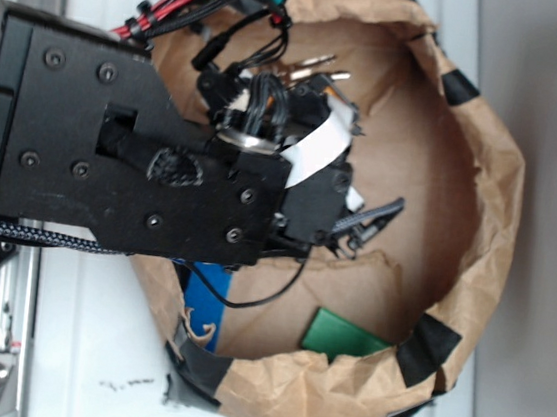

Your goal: Grab the silver keys.

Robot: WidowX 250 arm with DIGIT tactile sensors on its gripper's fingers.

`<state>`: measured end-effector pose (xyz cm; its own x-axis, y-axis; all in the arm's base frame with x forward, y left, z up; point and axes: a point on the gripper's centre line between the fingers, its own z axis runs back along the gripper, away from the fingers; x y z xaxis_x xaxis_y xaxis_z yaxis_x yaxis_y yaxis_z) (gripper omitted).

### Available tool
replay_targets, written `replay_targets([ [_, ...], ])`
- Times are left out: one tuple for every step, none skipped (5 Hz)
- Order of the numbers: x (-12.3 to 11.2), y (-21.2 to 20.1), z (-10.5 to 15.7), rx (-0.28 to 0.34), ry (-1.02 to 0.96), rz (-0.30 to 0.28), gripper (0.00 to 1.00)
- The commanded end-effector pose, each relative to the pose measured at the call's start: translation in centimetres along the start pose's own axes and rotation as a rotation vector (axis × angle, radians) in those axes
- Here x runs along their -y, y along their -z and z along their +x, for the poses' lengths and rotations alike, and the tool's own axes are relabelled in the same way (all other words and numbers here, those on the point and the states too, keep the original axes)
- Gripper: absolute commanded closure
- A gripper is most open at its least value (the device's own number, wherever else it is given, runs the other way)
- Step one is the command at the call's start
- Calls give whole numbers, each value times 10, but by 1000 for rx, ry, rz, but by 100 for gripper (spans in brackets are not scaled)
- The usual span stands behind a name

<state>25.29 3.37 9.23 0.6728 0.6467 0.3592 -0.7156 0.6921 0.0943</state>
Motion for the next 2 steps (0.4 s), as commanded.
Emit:
replay_targets([
  [-25, 3, 5, 32, -5, 28, 0],
  [-27, 2, 5, 27, -3, 27, 0],
])
